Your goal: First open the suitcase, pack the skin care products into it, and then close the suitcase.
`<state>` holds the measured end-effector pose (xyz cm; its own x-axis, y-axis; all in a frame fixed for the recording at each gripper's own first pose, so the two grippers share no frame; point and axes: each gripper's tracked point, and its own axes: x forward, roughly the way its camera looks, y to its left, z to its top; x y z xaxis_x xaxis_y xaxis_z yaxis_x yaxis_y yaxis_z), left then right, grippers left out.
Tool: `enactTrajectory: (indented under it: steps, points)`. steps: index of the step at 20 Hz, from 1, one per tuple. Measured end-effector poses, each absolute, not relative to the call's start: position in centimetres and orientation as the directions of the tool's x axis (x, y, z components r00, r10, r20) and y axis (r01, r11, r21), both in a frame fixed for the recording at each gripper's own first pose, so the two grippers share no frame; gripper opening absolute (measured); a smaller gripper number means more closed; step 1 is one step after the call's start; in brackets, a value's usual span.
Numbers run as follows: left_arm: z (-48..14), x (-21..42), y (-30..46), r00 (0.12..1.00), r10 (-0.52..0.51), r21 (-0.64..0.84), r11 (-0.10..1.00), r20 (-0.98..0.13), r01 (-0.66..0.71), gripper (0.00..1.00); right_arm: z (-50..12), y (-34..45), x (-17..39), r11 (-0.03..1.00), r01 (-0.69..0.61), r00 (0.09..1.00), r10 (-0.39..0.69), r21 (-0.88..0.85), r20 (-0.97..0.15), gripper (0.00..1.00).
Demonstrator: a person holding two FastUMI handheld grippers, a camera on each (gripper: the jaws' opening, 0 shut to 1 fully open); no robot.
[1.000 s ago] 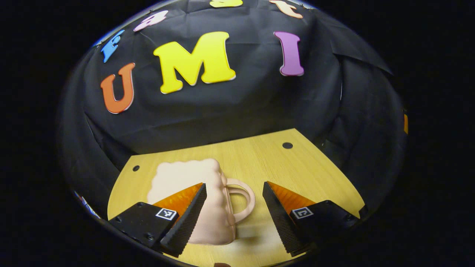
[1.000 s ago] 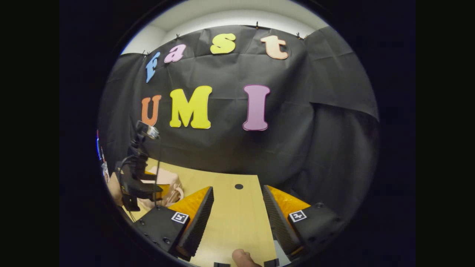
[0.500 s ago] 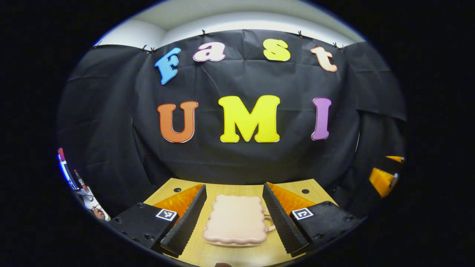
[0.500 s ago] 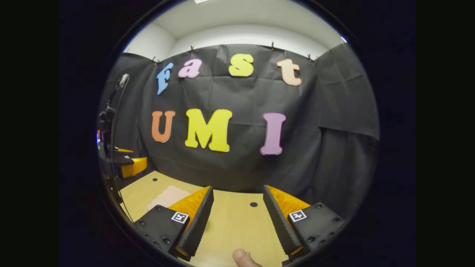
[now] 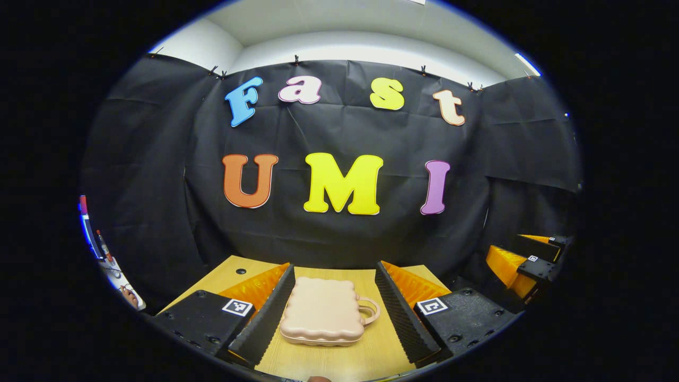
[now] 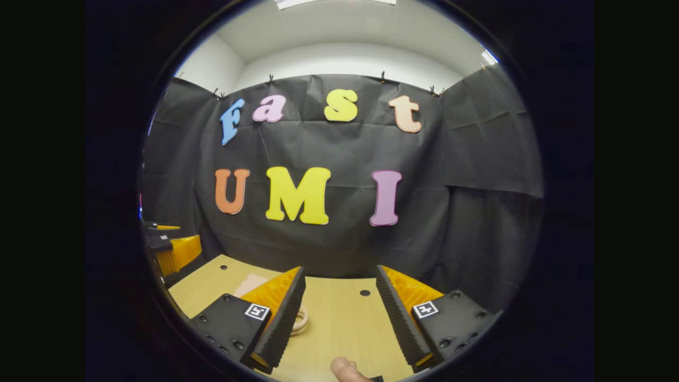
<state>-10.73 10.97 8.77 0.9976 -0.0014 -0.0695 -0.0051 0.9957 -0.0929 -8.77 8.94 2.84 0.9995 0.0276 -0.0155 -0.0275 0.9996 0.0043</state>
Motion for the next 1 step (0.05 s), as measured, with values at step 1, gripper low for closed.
enactTrajectory:
  steps: [1]
  points:
    - [8.49, -10.88, 10.73, 0.997, -0.006, -0.094, 0.996, -0.078, -0.001, 0.96, 2.72, 9.19, -8.93, 0.999, -0.031, 0.999, 0.031, 0.004, -0.019, 0.77]
